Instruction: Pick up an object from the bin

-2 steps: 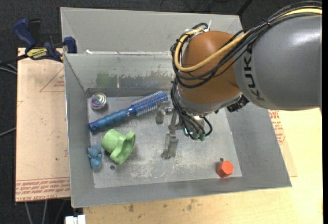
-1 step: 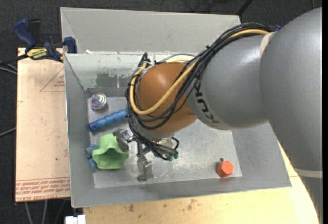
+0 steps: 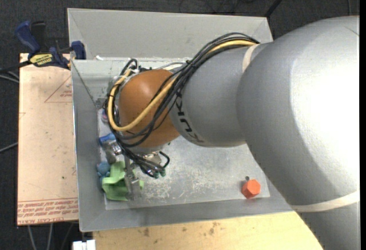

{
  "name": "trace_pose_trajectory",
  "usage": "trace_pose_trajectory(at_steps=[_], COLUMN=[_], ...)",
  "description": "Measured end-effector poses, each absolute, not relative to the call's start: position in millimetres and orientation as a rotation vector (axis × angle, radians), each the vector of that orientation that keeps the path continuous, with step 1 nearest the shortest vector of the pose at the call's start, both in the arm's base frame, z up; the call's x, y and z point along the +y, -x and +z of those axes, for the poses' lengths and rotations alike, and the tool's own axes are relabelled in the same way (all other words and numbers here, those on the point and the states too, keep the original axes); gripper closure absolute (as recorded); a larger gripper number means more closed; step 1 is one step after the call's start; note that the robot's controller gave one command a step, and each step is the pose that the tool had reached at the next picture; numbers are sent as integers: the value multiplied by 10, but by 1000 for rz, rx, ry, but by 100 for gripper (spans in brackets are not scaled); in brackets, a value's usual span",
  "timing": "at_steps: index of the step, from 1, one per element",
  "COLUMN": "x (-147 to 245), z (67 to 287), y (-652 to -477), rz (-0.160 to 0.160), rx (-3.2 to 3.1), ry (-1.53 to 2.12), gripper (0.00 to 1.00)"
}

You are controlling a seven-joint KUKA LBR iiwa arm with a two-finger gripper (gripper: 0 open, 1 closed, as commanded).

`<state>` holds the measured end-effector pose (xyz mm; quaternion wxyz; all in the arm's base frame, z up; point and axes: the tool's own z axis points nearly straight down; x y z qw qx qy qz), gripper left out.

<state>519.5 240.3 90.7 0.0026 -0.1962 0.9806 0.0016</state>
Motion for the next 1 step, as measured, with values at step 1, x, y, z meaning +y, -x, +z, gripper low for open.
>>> trace_pose_trajectory(at_steps=[1], x=[2389], z=[929], y=[-5210], rz=[6], rx=[3073], ry=[608], gripper=[100])
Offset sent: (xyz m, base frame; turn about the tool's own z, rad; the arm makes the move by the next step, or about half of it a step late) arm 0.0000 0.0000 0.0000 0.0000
